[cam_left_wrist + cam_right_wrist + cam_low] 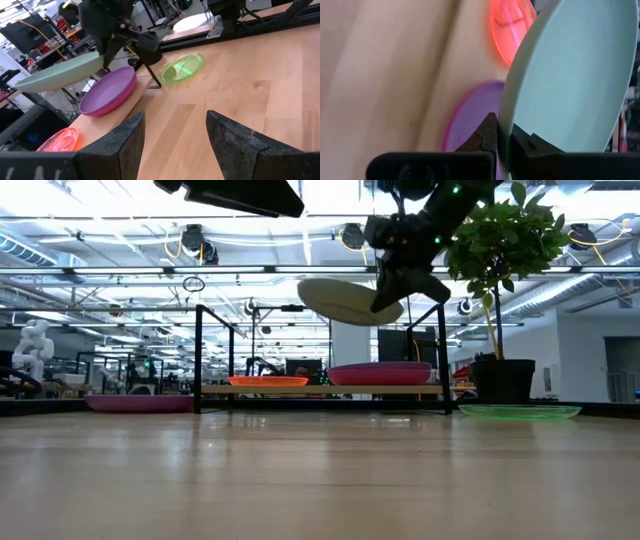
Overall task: Place and stack plates onto a shelf
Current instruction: Stack the large blue plate on top of the violet plate on the shelf
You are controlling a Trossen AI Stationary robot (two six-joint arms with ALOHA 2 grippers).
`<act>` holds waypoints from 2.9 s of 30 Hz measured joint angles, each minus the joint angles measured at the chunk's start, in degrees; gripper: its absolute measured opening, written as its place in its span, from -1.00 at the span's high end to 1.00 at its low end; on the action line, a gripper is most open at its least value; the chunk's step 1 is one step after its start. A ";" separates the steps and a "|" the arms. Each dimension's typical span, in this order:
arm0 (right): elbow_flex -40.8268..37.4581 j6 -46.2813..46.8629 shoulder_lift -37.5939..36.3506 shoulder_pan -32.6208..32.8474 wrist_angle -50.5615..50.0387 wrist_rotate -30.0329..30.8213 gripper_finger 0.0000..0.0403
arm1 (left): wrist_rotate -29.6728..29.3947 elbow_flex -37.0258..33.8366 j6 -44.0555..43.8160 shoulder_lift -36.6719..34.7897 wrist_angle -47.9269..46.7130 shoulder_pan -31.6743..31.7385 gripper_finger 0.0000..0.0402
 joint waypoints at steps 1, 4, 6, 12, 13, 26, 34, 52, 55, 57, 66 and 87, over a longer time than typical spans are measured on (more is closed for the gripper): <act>0.02 0.11 0.20 -0.70 0.03 0.01 0.99 | 0.00 0.00 -0.04 0.00 -0.02 0.01 -0.08; 0.02 1.17 0.58 -2.53 -0.20 -0.13 0.99 | 0.02 0.00 -0.70 0.00 -0.06 0.01 -0.08; 0.05 2.49 1.18 -3.62 0.11 -0.18 0.99 | 0.36 0.00 -1.23 0.00 -0.08 0.01 -0.08; 0.04 2.95 3.85 -6.33 -0.35 -0.15 0.99 | 1.23 0.00 -1.97 -0.02 -0.32 0.01 -0.08; 0.04 3.31 4.22 -6.63 -0.48 -0.14 0.99 | 1.38 0.00 -2.24 -0.02 -0.35 0.01 -0.08; 0.04 9.55 5.16 -8.47 -1.30 -0.11 0.99 | 1.66 0.00 -2.41 -0.02 -0.80 0.01 -0.08; 0.04 11.75 5.16 -8.50 -3.73 -0.29 0.99 | 2.91 0.00 -2.74 -0.02 -0.34 0.01 -0.08; 0.02 11.81 5.16 -8.50 -6.58 -1.83 0.97 | 3.82 -0.02 -2.53 -0.02 -0.31 0.01 -0.08; -0.37 11.79 5.16 -8.50 -5.99 -3.33 0.96 | 3.82 -0.02 -2.54 -0.02 -0.30 0.01 -0.08; -0.86 11.77 5.16 -8.50 -5.97 -3.36 0.96 | 3.82 -0.02 -2.56 -0.02 -0.32 0.01 -0.08; -1.67 11.32 5.16 -8.50 -6.36 -3.38 0.96 | 4.11 -0.02 -2.54 -0.02 -0.30 0.27 -0.08; -1.67 10.46 5.16 -7.84 -5.40 -3.01 0.62 | 4.22 -0.04 -2.54 -0.02 -0.41 0.34 -0.08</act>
